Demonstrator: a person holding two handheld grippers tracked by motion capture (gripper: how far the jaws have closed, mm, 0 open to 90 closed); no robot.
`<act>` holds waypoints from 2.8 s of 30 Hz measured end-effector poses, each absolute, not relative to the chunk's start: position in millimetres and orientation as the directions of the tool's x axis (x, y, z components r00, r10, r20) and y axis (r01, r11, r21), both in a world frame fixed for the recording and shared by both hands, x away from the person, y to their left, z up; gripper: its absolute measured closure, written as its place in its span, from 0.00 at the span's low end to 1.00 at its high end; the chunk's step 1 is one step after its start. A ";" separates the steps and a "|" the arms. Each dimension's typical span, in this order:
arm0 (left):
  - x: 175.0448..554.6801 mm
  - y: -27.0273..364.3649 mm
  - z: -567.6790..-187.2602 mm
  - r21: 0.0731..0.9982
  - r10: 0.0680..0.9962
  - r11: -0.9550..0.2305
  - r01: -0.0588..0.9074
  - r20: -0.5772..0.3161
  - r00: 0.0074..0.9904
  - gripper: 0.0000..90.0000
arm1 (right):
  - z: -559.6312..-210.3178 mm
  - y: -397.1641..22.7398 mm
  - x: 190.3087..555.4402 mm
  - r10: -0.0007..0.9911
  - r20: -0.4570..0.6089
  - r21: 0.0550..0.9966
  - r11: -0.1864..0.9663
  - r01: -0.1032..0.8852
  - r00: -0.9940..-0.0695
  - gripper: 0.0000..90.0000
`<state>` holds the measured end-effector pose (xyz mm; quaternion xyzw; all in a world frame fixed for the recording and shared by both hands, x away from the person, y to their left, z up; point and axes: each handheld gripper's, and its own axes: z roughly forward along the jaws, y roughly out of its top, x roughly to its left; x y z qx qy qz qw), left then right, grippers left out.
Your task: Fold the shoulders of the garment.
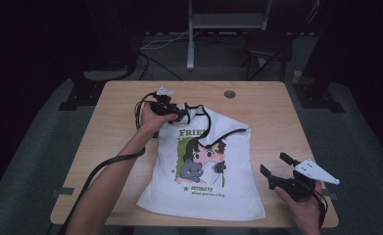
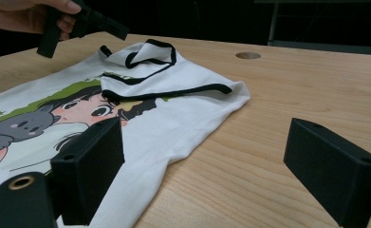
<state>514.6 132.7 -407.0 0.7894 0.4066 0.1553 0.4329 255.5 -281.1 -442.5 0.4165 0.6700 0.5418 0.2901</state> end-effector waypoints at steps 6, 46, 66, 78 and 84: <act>532.0 131.7 -411.7 0.788 0.801 -0.314 0.529 -0.080 0.594 0.39 | -442.5 -281.0 255.7 0.872 0.064 0.967 0.066 0.247 -0.485 0.14; 555.4 123.7 -420.5 0.801 0.769 -0.233 0.551 -0.195 0.609 0.96 | -442.5 -280.7 255.5 0.872 0.057 0.968 0.072 0.242 -0.485 0.14; 514.4 121.0 -354.5 0.915 0.669 -0.274 0.296 -0.039 0.742 0.94 | -442.4 -279.7 255.0 0.872 0.050 0.967 0.079 0.241 -0.488 0.14; 492.1 131.0 -369.9 0.897 0.583 -0.398 0.191 0.087 0.808 0.94 | -442.4 -279.6 254.7 0.872 0.047 0.968 0.081 0.238 -0.488 0.14; 476.2 130.1 -379.0 0.875 0.521 -0.467 0.127 0.156 0.839 0.93 | -442.4 -279.4 254.8 0.871 0.043 0.968 0.085 0.238 -0.489 0.14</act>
